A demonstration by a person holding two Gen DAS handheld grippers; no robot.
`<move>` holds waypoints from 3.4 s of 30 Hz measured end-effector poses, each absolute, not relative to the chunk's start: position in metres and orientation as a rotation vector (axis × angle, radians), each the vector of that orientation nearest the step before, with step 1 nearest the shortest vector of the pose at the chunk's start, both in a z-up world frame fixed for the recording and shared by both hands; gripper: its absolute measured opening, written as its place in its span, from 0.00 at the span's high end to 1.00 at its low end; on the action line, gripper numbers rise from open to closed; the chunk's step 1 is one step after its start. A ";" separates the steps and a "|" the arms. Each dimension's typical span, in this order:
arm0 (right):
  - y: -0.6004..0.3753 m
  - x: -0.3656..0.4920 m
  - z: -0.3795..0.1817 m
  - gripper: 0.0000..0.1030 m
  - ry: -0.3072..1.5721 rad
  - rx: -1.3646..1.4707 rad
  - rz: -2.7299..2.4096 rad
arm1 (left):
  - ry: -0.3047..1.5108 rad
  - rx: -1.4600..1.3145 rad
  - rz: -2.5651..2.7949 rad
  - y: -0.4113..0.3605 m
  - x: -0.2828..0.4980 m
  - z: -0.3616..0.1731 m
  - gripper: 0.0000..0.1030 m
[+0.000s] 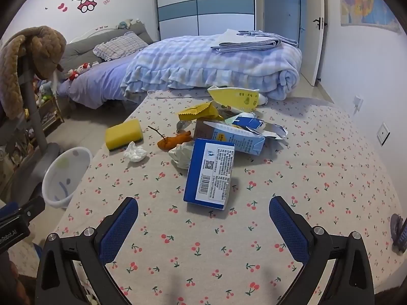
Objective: Collect trash
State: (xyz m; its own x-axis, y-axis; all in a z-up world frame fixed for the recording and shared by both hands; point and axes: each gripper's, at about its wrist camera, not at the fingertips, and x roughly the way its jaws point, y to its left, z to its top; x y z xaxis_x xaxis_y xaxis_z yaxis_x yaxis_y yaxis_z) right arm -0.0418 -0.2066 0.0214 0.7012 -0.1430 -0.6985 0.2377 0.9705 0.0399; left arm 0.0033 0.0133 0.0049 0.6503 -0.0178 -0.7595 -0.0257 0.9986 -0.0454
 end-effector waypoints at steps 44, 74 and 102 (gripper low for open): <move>-0.205 -0.043 0.019 0.00 0.765 0.128 -0.214 | 0.862 -0.054 0.005 0.013 0.002 0.004 0.01; -0.218 -0.035 0.034 0.00 0.880 0.124 -0.209 | 0.905 -0.049 -0.048 0.007 0.011 0.008 0.01; -0.272 0.075 -0.038 0.25 1.206 0.264 -0.082 | 1.073 0.088 -0.262 -0.041 0.131 -0.021 0.02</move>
